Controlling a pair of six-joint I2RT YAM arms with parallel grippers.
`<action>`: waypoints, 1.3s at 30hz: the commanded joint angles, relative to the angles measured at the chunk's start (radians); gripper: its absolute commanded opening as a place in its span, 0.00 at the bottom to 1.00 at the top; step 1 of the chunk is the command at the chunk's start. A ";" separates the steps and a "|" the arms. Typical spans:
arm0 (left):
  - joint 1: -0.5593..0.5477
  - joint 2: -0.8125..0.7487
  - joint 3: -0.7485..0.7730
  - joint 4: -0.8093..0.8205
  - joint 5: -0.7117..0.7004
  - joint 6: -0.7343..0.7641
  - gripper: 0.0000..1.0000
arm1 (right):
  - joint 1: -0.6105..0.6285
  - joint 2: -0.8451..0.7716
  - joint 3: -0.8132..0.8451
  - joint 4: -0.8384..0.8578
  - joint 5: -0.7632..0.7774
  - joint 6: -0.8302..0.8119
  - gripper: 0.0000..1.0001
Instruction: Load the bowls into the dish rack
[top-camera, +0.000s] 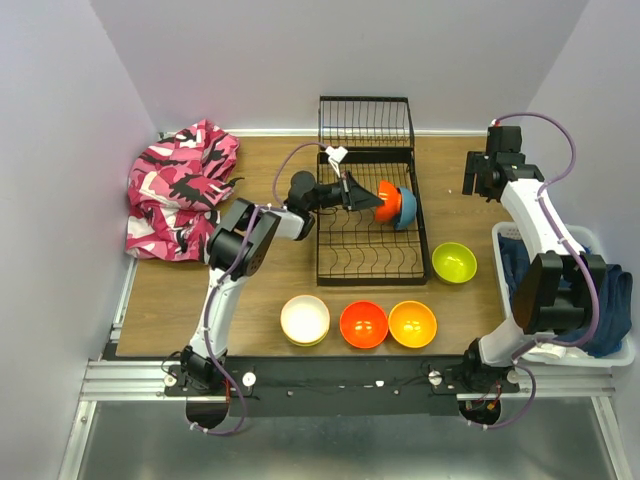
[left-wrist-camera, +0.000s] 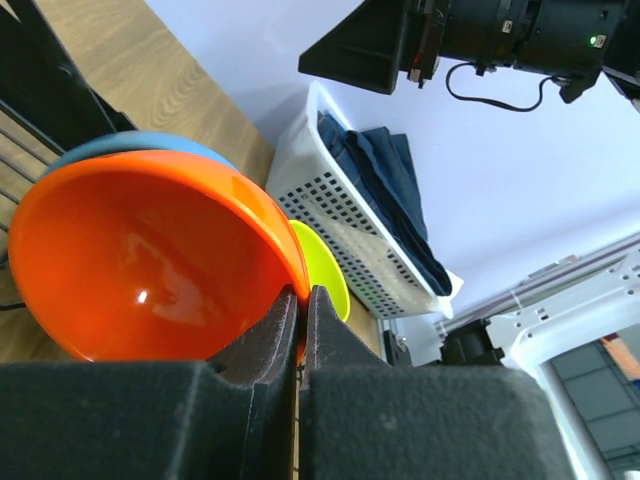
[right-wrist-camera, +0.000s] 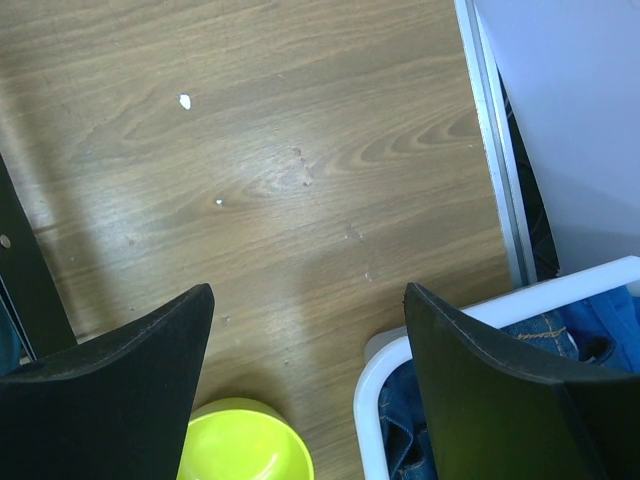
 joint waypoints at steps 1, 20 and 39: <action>-0.026 0.041 0.047 0.146 0.036 -0.085 0.00 | -0.003 0.014 0.017 -0.013 0.025 -0.012 0.85; -0.053 0.219 0.156 0.294 0.048 -0.224 0.00 | -0.002 0.040 0.016 -0.027 0.006 -0.010 0.85; -0.042 0.274 0.126 0.492 -0.039 -0.346 0.00 | 0.028 0.071 0.040 -0.041 0.003 -0.010 0.85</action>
